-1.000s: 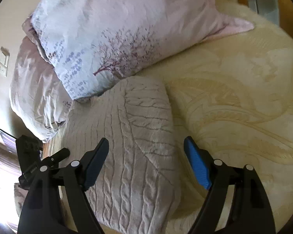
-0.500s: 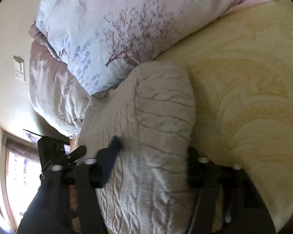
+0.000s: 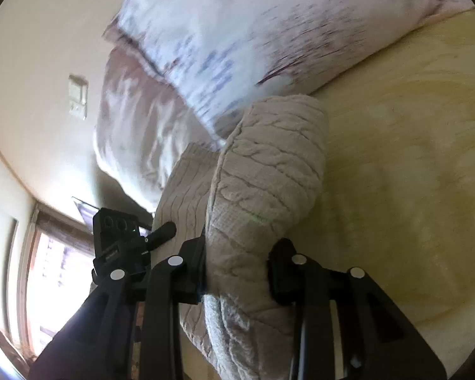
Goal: Fold small clothes
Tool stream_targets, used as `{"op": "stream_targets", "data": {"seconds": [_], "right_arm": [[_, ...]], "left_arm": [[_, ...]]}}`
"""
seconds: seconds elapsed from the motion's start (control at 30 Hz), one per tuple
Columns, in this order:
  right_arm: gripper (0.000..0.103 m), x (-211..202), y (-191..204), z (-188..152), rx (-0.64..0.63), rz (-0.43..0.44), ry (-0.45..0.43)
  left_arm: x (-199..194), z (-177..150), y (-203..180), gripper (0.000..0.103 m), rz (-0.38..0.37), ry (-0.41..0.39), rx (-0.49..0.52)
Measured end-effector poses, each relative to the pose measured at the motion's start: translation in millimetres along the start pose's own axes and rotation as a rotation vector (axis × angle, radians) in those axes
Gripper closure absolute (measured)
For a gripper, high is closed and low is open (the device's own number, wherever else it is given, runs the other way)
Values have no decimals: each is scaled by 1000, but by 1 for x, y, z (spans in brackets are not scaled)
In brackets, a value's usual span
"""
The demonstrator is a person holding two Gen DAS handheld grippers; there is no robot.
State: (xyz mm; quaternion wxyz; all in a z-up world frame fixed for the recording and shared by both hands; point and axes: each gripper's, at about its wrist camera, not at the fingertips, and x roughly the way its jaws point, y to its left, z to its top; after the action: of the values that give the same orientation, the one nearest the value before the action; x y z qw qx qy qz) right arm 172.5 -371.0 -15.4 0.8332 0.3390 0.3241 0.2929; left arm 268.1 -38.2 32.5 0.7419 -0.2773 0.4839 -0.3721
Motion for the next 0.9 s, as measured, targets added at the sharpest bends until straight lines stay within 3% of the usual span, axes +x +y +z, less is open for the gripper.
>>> {"op": "stream_targets", "data": {"seconds": [0.2,0.33,0.4,0.53,0.7,0.73,0.77,0.8,0.83,0.9], "right_arm": [[73,49,41,-4,-125,-11,-18],[73,98,40,-6,-144,-128,26],[68,113,29,-5,-114,-199,41],[58,96,19,-1,-40,-148,32],[57,71,14,3,-4,-100,-24],[59,71,13,3,-7,-110,-24],[67,77,16,5,-22,-137,-29],[82,81,21,5,-63,-180,-51],[88,83,24,5,-92,-224,-72],[93,89,28,6,-131,-332,-88]], "left_arm": [[-62,8,27,67,61,-77,-2],[-77,16,68,64,162,-101,-71],[-71,15,93,60,171,-83,-140],[-77,10,102,53,149,-100,-159],[-105,1,71,36,270,-222,-23],[-109,-3,62,34,307,-247,23],[-110,-4,53,30,334,-258,59],[-109,-9,42,29,376,-263,116],[-106,-13,34,28,415,-261,155],[-97,-17,23,27,493,-245,206]]}}
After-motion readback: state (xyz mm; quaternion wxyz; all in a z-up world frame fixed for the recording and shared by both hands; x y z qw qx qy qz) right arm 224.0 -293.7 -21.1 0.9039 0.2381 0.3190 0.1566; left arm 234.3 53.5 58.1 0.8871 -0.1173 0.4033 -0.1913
